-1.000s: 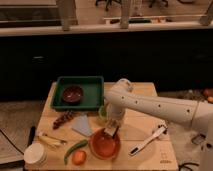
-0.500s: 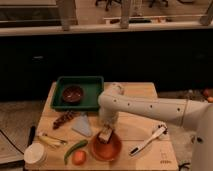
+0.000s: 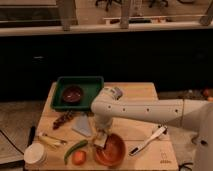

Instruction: Wipe red bowl with eraser

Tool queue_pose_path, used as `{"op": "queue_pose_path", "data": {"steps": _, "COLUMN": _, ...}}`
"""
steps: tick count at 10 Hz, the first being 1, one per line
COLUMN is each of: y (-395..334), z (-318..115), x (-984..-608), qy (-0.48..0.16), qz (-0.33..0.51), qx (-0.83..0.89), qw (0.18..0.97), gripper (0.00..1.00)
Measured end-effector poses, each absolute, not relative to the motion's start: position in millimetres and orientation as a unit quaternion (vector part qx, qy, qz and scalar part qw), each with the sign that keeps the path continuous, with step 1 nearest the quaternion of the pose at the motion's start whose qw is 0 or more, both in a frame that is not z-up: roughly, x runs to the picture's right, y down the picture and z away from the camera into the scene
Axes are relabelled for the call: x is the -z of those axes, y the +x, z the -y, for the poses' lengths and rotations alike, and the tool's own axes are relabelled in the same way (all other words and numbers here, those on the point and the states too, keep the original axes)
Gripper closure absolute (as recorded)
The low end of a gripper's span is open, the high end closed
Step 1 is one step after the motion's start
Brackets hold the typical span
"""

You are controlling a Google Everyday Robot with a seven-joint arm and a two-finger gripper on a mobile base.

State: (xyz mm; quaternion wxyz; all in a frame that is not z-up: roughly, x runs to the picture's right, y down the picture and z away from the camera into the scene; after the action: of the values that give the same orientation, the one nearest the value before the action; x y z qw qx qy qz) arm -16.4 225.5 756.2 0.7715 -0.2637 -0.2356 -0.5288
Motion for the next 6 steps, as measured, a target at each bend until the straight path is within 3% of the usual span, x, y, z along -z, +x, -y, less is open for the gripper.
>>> {"op": "queue_pose_path", "data": {"steps": 6, "y": -11, "z": -261, "x": -726, "qy": -0.285, "qz": 0.248, "qx": 0.501, "qw": 0.778, "gripper": 1.0}}
